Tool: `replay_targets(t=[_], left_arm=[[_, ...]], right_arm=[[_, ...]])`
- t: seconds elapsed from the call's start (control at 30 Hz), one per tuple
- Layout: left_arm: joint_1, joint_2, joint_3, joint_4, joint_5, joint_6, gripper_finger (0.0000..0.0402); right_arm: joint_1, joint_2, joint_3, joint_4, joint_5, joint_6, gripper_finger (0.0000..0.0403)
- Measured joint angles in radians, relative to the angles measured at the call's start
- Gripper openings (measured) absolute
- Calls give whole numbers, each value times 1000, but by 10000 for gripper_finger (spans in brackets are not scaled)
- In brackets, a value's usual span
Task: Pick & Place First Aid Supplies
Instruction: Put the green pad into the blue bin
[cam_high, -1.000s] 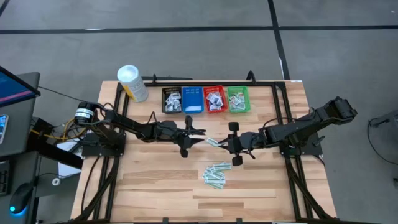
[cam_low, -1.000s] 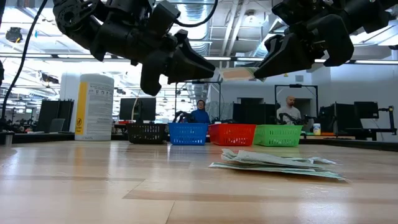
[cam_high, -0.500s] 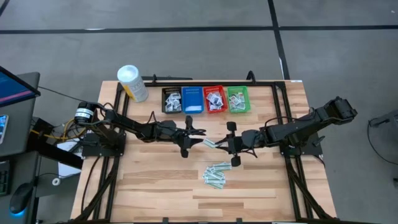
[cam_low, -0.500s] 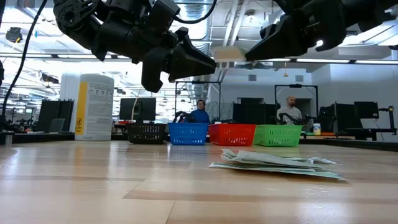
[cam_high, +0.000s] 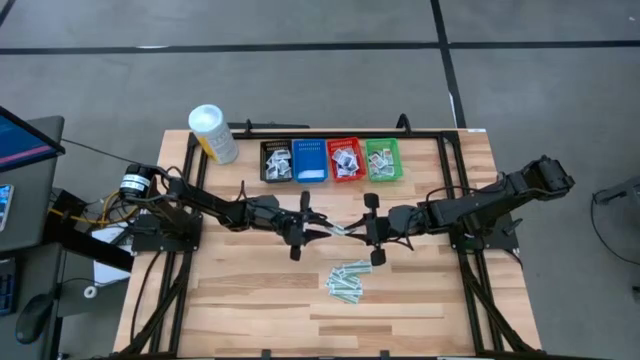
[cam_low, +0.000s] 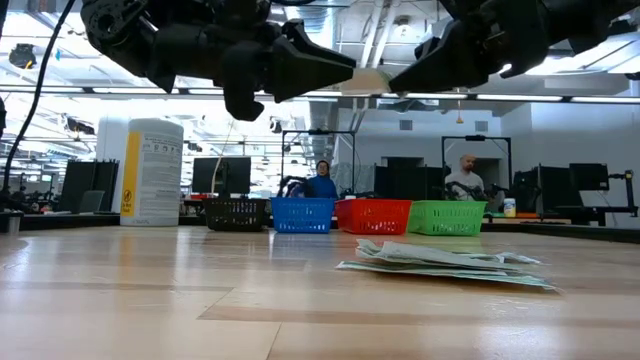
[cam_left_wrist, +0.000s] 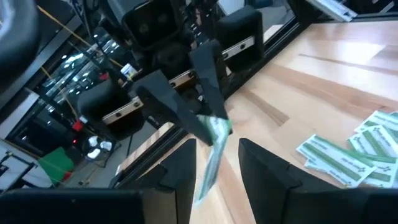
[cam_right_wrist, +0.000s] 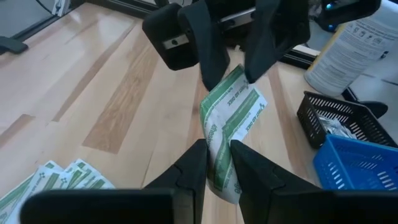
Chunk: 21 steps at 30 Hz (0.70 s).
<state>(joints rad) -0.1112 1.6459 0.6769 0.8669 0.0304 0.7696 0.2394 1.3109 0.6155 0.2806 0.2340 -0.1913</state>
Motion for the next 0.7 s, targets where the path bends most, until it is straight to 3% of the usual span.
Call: replay_targets(t=[0.27, 0.7], left_arm=[[2, 0, 0, -1, 8, -15, 113], [2, 0, 0, -2, 8, -19, 31]], right_arm=[[0, 0, 0, 11, -1, 0, 65], [0, 0, 0, 15, -1, -2, 65]])
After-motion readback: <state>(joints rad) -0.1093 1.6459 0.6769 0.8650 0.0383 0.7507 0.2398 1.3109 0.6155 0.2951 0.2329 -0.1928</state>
